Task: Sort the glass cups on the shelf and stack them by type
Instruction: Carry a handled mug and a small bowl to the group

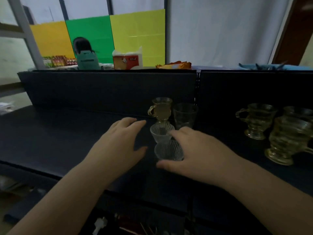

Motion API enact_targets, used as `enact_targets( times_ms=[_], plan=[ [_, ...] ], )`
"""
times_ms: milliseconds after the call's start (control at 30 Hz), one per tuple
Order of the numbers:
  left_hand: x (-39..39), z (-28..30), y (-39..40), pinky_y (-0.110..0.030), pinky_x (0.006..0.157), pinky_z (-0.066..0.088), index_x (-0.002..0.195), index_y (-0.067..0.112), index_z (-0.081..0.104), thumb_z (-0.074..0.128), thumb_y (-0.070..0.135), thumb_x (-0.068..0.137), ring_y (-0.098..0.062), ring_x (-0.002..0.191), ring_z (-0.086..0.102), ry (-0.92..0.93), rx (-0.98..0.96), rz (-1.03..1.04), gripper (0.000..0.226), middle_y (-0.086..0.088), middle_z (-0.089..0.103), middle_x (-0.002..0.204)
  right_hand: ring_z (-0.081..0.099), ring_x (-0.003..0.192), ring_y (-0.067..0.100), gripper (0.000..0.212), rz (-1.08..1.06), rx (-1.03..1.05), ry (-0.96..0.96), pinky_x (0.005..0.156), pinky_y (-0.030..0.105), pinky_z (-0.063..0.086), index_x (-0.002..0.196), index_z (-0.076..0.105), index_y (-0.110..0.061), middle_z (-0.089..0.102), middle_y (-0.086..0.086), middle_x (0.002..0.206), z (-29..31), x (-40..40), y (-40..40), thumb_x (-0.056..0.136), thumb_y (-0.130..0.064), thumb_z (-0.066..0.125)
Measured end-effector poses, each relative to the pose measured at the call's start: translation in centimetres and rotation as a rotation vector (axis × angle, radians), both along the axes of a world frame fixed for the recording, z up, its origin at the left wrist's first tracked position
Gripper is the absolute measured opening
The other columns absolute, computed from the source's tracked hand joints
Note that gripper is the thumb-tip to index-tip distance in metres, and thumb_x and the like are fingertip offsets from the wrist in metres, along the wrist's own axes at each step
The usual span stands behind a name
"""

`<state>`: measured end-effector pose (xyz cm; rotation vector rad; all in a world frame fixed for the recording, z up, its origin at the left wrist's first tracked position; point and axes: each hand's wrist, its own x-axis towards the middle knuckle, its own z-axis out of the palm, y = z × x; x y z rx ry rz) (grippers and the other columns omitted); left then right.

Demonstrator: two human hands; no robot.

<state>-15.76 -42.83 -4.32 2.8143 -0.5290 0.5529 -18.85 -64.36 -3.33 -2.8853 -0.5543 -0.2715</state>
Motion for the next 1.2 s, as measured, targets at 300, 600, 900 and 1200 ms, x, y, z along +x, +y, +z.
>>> enact_targets(
  times_ms=[300, 600, 900, 1200],
  plan=[
    [8.4, 2.1, -1.3, -0.034, 0.102, 0.039, 0.147, 0.027, 0.036, 0.059, 0.047, 0.086, -0.018, 0.129, 0.042, -0.034, -0.107, -0.039, 0.068, 0.002, 0.04, 0.146, 0.05, 0.091, -0.001, 0.045, -0.1, 0.142, 0.031, 0.077, 0.02, 0.05, 0.115, 0.052, -0.04, 0.046, -0.019, 0.103, -1.3, 1.8, -0.5, 0.078, -0.063, 0.063],
    [16.2, 2.4, -5.5, -0.036, 0.1, 0.042, 0.151, 0.023, 0.025, 0.065, 0.053, 0.078, -0.023, 0.128, 0.044, 0.127, -0.104, -0.124, 0.089, -0.006, 0.031, 0.151, 0.051, 0.095, -0.001, 0.051, -0.282, 0.219, 0.009, 0.082, 0.02, 0.048, 0.117, 0.048, -0.04, 0.045, -0.02, 0.105, -1.8, 2.7, -1.6, 0.075, -0.06, 0.068],
    [16.7, 1.8, -5.9, -0.029, 0.079, 0.042, 0.131, 0.013, 0.05, 0.069, 0.042, 0.081, -0.013, 0.095, 0.047, 0.12, -0.243, -0.145, 0.061, -0.006, 0.044, 0.132, 0.051, 0.094, -0.005, 0.047, -0.338, 0.339, -0.121, 0.078, 0.016, 0.046, 0.113, 0.052, -0.039, 0.046, -0.023, 0.104, -1.3, 1.6, -1.7, 0.073, -0.054, 0.072],
    [14.7, 3.2, -1.0, -0.042, 0.086, 0.049, 0.133, 0.013, 0.055, 0.069, 0.055, 0.07, -0.029, 0.104, 0.056, 0.029, -0.185, -0.134, 0.077, -0.011, 0.05, 0.127, 0.052, 0.092, -0.003, 0.046, -0.535, 0.407, -0.28, 0.075, 0.011, 0.042, 0.113, 0.056, -0.03, 0.048, -0.019, 0.102, 0.3, -1.4, -2.7, 0.074, -0.046, 0.075]
  ],
)
